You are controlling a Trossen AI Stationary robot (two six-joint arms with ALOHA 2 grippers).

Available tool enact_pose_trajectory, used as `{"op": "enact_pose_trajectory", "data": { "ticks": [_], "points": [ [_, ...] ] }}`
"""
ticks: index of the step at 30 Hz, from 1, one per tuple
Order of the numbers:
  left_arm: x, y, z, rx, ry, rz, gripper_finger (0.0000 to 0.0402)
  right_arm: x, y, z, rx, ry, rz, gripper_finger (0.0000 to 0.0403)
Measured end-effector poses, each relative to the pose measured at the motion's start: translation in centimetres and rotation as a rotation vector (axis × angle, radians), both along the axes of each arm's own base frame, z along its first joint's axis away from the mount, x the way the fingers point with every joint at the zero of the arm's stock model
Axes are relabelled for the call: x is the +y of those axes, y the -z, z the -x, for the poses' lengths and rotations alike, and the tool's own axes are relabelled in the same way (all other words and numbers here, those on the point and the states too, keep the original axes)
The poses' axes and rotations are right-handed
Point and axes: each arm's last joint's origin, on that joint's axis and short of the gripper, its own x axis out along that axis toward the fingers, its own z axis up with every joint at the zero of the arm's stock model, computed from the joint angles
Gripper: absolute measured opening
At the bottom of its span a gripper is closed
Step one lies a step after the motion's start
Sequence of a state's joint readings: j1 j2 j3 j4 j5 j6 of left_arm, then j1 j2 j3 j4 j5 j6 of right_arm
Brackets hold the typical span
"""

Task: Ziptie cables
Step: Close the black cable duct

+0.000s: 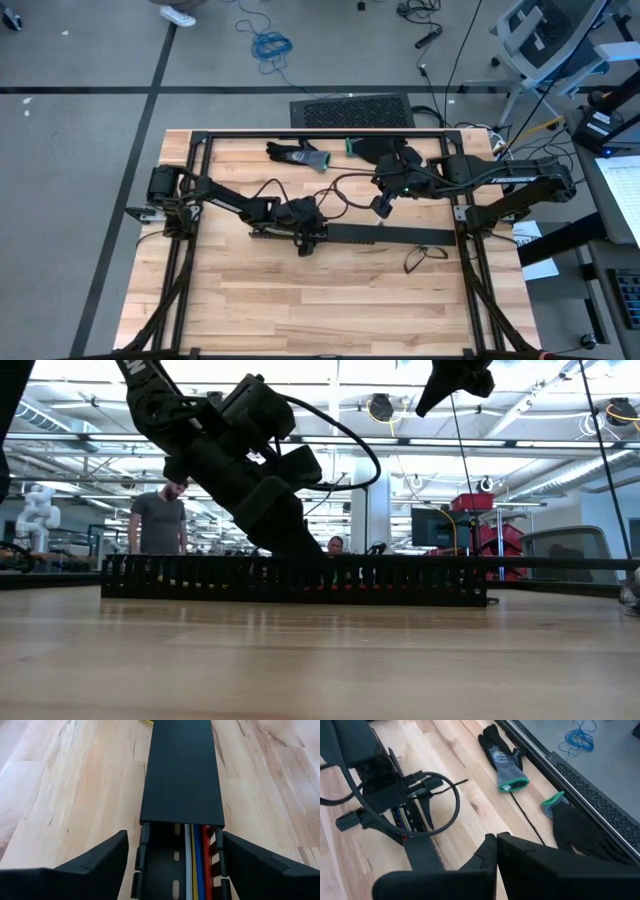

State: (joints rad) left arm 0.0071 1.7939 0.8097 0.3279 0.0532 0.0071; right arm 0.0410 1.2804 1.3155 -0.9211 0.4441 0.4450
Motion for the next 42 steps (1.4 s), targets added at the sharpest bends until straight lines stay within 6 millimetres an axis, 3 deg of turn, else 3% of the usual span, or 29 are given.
{"op": "enact_pose_trajectory", "data": {
  "ticks": [9, 19, 23, 37, 42],
  "points": [
    [0.0, 0.0, 0.0, -0.001, 0.019, -0.027, 0.0275, 0.2, 0.4, -1.7, -0.052, -0.036, -0.045, 0.0000],
    [0.0, 0.0, 0.0, 0.000, 0.018, -0.030, 0.0273, 2.2, 7.7, -7.4, 0.202, -0.134, -0.122, 0.0000],
    [0.0, 0.0, 0.0, -0.001, 0.017, -0.031, 0.0273, 3.1, 10.6, -8.8, 0.293, -0.131, -0.129, 0.0000],
    [0.0, 0.0, 0.0, -0.003, 0.033, -0.051, 0.0273, 4.8, 13.6, -10.8, 0.290, -0.152, -0.140, 0.0000],
    [0.0, 0.0, 0.0, -0.004, 0.033, -0.052, 0.0268, 4.7, 14.7, -10.6, 0.294, -0.135, -0.145, 0.0000]
  ]
}}
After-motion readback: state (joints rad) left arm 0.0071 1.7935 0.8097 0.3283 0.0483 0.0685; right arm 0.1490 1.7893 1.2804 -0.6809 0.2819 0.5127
